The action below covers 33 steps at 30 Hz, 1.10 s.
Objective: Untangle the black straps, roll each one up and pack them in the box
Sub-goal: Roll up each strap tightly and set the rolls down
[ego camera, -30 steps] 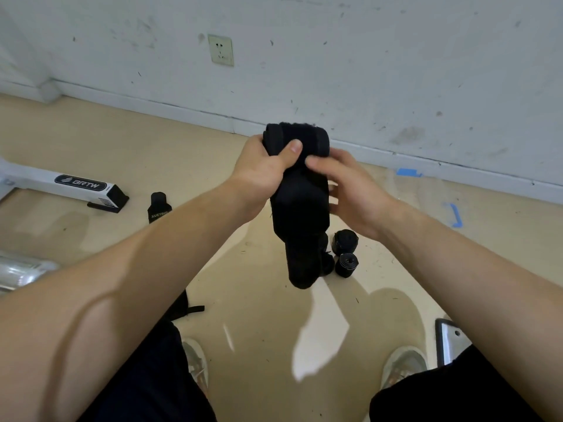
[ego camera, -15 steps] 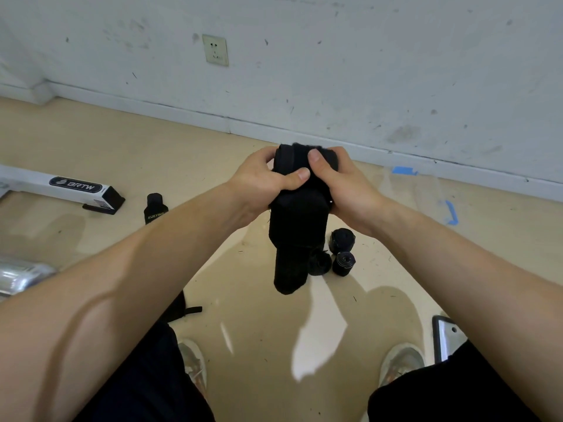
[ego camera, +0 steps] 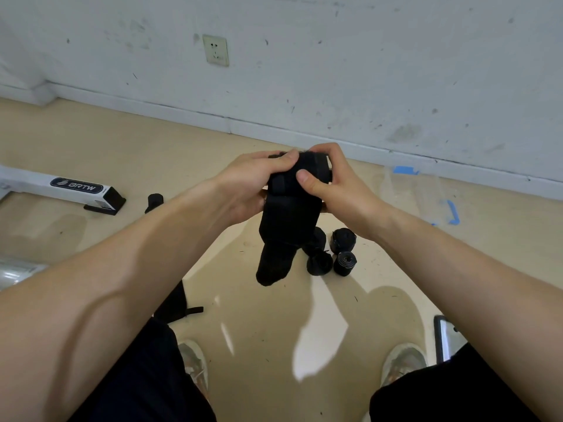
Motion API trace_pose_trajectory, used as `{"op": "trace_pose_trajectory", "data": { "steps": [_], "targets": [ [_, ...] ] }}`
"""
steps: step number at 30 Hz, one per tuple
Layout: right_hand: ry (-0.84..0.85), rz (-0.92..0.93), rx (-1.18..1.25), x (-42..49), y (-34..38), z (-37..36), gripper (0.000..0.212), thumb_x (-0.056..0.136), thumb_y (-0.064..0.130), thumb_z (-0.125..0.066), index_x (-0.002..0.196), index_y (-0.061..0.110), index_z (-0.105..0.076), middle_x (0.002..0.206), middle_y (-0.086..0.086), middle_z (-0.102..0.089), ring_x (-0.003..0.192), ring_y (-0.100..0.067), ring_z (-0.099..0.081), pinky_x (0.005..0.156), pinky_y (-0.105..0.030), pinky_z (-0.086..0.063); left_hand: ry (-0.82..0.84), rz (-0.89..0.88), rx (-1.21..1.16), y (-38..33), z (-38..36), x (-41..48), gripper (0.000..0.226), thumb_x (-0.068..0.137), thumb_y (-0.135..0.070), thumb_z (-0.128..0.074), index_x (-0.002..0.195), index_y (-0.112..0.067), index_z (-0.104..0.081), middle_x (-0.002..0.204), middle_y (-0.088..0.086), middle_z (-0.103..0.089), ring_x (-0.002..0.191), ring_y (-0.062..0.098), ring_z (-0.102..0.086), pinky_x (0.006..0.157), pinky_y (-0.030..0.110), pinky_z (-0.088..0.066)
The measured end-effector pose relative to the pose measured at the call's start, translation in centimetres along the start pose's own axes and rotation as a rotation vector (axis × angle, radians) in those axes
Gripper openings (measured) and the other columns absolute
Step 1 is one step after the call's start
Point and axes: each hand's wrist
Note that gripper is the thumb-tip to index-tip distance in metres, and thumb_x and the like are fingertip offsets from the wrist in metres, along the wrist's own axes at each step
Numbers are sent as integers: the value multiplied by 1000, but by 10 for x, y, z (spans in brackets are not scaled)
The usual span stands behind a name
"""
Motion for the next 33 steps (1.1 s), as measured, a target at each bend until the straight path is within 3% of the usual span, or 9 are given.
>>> {"op": "trace_pose_trajectory", "data": {
  "steps": [5, 8, 11, 15, 19, 23, 25, 29, 33],
  "targets": [
    [-21, -145, 183, 0, 7, 5, 30, 99, 41, -61, 125, 27, -53, 106, 2, -70, 89, -22, -74, 72, -38, -59, -7, -88, -19, -3, -1, 1, 28, 99, -17, -66, 124, -3, -70, 102, 7, -75, 89, 18, -76, 77, 35, -64],
    [-64, -186, 188, 3, 7, 3, 39, 100, 50, -56, 125, 20, -58, 112, -5, -70, 96, -28, -75, 79, -42, -61, -41, -120, 14, 0, -1, 4, 33, 95, -15, -73, 126, -6, -67, 114, 13, -73, 101, 28, -75, 84, 45, -64],
    [-81, -138, 239, 3, 5, 3, 37, 101, 38, -59, 128, 12, -58, 115, -9, -71, 102, -29, -74, 87, -43, -61, -78, -152, 46, 3, -2, 5, 39, 92, -12, -76, 128, -11, -63, 112, 16, -71, 99, 31, -74, 81, 42, -64],
    [-78, -91, 288, 4, 5, 7, 34, 102, 25, -60, 130, 6, -55, 110, -14, -71, 101, -30, -73, 86, -41, -60, -71, -148, 54, 1, -1, 4, 47, 90, -18, -79, 133, -10, -61, 113, 13, -73, 98, 25, -76, 80, 37, -64],
    [-72, -50, 234, 3, 4, 7, 30, 100, 16, -62, 129, 10, -55, 106, -20, -68, 97, -31, -73, 81, -38, -59, -5, -75, 79, 0, 0, 3, 45, 94, -34, -73, 124, -1, -67, 106, 10, -77, 96, 24, -77, 86, 40, -64],
    [-63, -36, 224, 1, 6, 10, 29, 99, 10, -63, 126, 16, -55, 98, -16, -66, 89, -26, -72, 79, -35, -58, -53, -105, 99, 1, 2, 5, 45, 91, -29, -78, 125, -2, -65, 114, 15, -75, 98, 29, -77, 81, 41, -64],
    [-37, -70, 246, 0, 8, 12, 32, 99, 12, -63, 128, 17, -55, 99, -11, -67, 87, -23, -72, 82, -40, -60, -71, -126, 111, 0, 3, 5, 46, 89, -26, -80, 127, -6, -63, 114, 14, -75, 98, 28, -77, 81, 41, -64],
    [-11, -189, 298, 1, 14, 16, 29, 100, 31, -61, 126, 19, -60, 115, -8, -65, 101, -31, -70, 93, -52, -58, -91, -178, 171, 1, 1, 5, 43, 87, -21, -82, 125, -14, -61, 114, 15, -73, 99, 31, -76, 85, 45, -63],
    [-20, -171, 297, 2, 14, 15, 41, 99, 34, -63, 129, 6, -60, 112, -11, -65, 96, -28, -72, 85, -44, -61, -104, -241, 233, 2, -1, 4, 44, 85, -17, -84, 120, -24, -59, 107, 4, -66, 99, 24, -71, 88, 44, -62]
  ]
}}
Point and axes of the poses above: each hand's wrist, its own x-axis towards the middle knuckle, its own z-axis out of the back of the hand, y = z × x
